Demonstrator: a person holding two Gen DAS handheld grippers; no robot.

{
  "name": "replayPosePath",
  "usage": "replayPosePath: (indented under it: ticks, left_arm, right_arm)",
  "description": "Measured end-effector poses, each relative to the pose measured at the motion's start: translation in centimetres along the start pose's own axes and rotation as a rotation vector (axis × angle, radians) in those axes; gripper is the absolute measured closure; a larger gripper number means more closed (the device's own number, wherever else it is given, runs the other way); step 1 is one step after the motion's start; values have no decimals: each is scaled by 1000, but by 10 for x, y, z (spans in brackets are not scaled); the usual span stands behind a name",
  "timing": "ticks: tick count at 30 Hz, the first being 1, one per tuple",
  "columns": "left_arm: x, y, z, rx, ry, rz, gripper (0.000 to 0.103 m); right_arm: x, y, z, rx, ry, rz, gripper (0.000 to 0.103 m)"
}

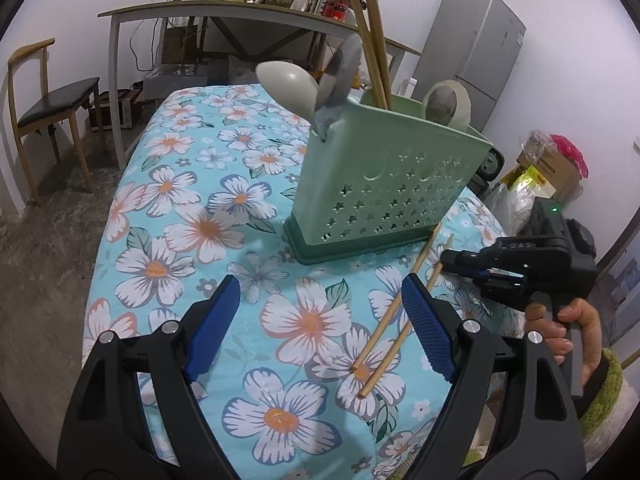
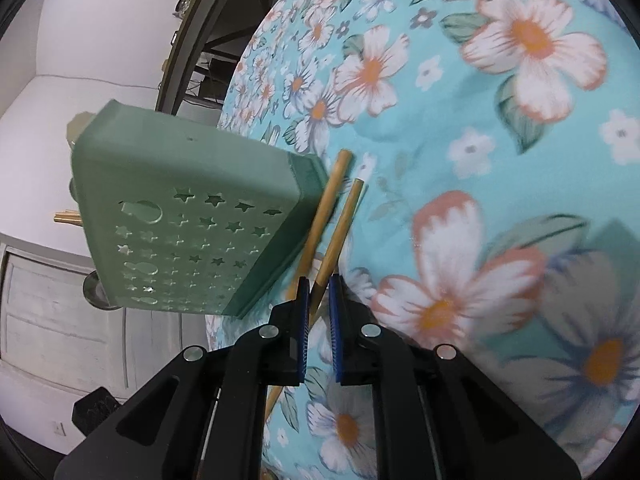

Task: Organize utensils
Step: 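Move both tools down to the last loose chopsticks and grasp one each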

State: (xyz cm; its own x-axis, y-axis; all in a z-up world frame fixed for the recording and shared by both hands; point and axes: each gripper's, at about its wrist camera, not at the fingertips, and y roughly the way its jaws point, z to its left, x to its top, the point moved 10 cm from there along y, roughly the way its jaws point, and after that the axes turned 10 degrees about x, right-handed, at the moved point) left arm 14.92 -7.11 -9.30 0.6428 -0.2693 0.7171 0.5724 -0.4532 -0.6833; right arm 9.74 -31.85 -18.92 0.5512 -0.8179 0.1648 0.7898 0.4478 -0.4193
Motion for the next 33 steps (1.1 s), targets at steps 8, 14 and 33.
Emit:
replayPosePath:
  ticks: [8, 14, 33]
  left_arm:
    - [-7, 23, -37, -15, 165, 32, 33]
    - [-29, 54, -76, -28, 356, 111, 56]
    - [-89, 27, -79, 21, 697, 226, 97]
  right_arm:
    - [11, -48, -15, -45, -6, -39, 93]
    - [26, -77, -25, -88, -24, -80, 93]
    - [33, -69, -36, -81, -32, -39, 92]
